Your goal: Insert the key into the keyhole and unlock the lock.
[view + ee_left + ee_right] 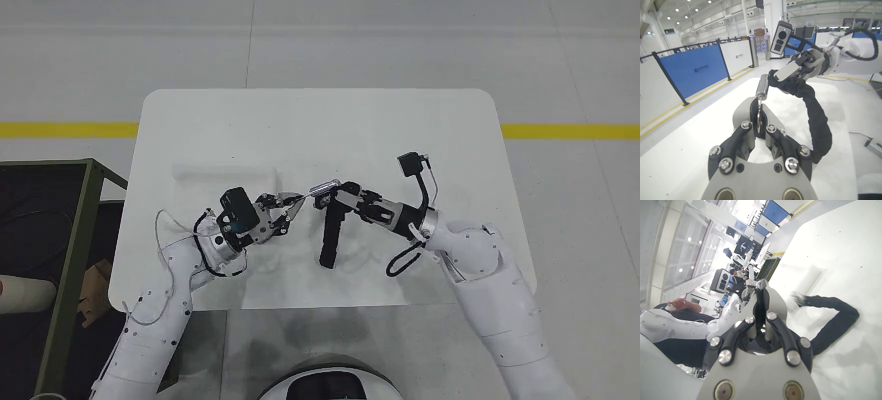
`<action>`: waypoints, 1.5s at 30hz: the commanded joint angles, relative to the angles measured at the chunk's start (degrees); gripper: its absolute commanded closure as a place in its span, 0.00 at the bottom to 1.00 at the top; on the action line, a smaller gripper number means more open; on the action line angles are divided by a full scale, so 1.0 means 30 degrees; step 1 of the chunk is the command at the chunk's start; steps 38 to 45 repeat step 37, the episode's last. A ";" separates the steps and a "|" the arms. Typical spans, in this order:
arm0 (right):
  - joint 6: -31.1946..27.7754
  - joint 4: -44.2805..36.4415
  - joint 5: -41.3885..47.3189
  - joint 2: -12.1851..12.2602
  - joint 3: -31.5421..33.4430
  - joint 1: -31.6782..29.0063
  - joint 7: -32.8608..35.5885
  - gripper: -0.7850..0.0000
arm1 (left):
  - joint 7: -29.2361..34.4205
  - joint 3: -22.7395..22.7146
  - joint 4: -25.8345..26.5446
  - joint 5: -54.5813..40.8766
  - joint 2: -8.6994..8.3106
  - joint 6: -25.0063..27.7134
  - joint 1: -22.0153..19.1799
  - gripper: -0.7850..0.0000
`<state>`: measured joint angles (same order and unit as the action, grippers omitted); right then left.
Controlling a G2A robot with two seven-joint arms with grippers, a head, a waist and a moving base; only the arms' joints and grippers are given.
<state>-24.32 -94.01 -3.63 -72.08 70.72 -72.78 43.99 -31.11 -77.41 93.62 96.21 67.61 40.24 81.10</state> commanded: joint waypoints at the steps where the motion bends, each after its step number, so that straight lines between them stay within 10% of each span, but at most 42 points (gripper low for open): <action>1: 0.0039 0.0018 -0.0119 0.0010 -0.0063 0.0006 -0.0121 1.00 | -0.1610 0.0179 -0.0551 0.1264 -0.0036 -0.0748 -0.0040 1.00; 3: 0.0158 0.0043 -0.0491 0.0029 -0.0026 0.0005 -0.0388 1.00 | -0.2120 0.0306 -0.1045 0.0807 -0.0011 -0.0702 -0.0116 1.00; 4: 0.0216 0.0048 -0.0869 0.0041 -0.0002 -0.0010 -0.0633 1.00 | -0.2264 0.0375 -0.1314 0.0125 0.0020 -0.0418 -0.0161 0.22; 5: 0.0307 0.0073 -0.1319 0.0053 0.0026 -0.0025 -0.0933 1.00 | -0.2241 0.0408 -0.1550 -0.0804 0.0055 0.0028 -0.0217 0.00; 18: 0.4356 0.1794 -0.5311 -0.0185 -0.0899 0.0471 -0.4240 1.00 | 0.5806 -0.3092 -0.1814 -2.2918 -0.0169 0.2666 0.0785 0.00; 19: 0.4612 0.2033 -0.5210 -0.0237 -0.1024 0.0642 -0.4392 0.19 | 0.6880 -0.3363 -0.1726 -2.4850 -0.0259 0.2575 0.1006 0.00; 20: 0.4745 0.2203 -0.5257 -0.0284 -0.1181 0.0788 -0.4561 0.00 | 0.7941 -0.3705 -0.1651 -2.6687 -0.0362 0.2429 0.1185 0.00; 34: 0.6666 0.0480 -1.3125 -0.0234 -0.1528 -0.0079 -0.9412 0.00 | 0.7941 -0.3705 -0.1651 -2.6687 -0.0362 0.2429 0.1185 0.00; 45: 0.6512 0.0204 -1.3373 -0.0222 -0.1554 -0.0244 -0.9589 0.05 | 0.7942 -0.3705 -0.1651 -2.6690 -0.0362 0.2429 0.1185 0.00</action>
